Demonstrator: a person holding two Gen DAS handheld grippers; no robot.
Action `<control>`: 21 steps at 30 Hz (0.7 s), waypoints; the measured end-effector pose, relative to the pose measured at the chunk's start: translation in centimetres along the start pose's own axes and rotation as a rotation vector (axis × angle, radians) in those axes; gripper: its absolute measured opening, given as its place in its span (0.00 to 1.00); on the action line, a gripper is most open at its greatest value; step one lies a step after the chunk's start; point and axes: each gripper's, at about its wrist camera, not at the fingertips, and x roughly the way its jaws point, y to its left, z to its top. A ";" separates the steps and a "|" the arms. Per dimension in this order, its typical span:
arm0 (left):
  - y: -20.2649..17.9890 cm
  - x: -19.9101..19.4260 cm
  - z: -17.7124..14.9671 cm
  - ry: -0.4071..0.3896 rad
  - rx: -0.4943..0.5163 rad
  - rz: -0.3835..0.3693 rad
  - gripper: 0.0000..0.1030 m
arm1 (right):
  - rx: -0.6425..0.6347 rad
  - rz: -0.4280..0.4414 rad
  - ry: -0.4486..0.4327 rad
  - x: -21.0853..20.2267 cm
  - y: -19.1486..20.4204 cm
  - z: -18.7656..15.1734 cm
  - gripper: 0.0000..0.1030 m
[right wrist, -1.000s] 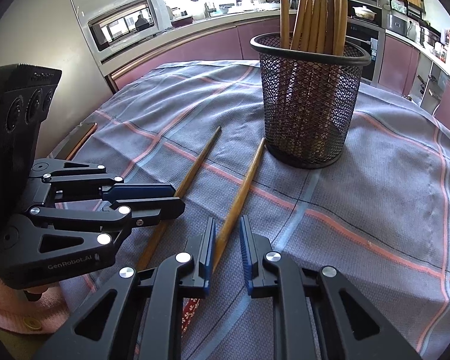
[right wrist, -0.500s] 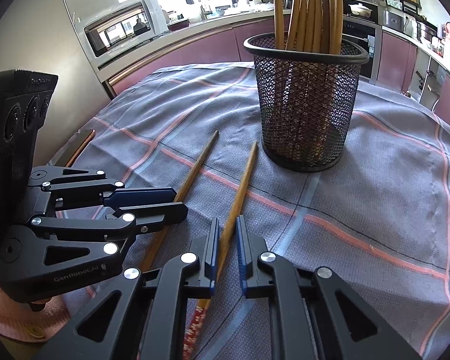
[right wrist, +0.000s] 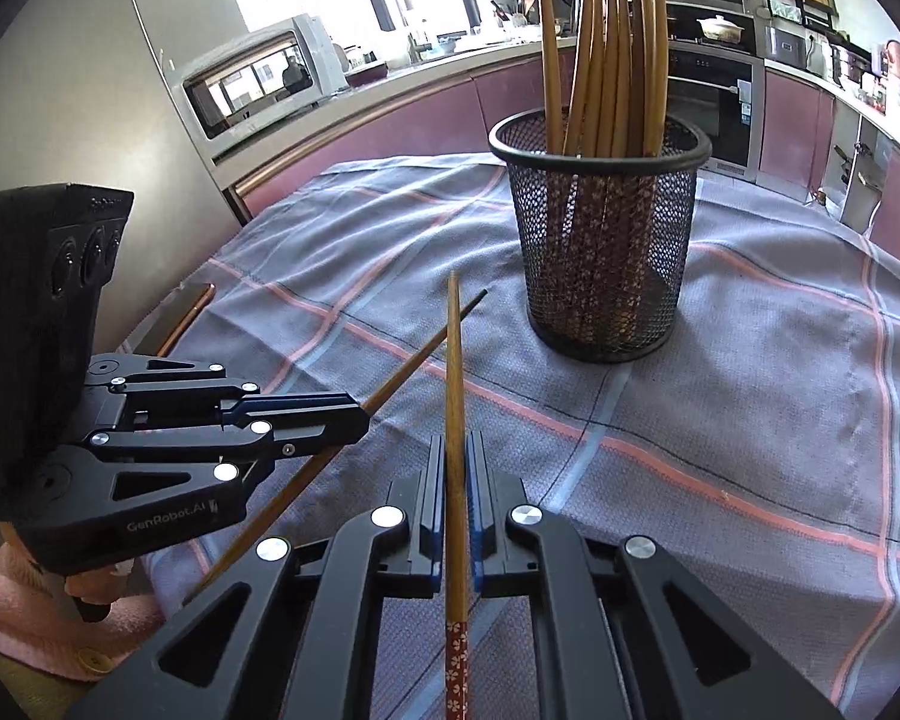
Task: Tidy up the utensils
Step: 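Lift the right tool's chopstick upright while the left tool grasps and lifts the last one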
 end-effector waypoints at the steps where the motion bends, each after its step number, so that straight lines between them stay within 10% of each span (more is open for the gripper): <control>1: 0.1 -0.2 0.0 -0.004 -0.003 -0.005 0.08 | 0.003 0.009 -0.006 -0.2 -0.1 0.0 0.05; 21: 1.0 -8.2 2.6 -0.184 -0.015 -0.139 0.07 | 0.010 0.049 -0.200 -5.4 -0.3 2.6 0.05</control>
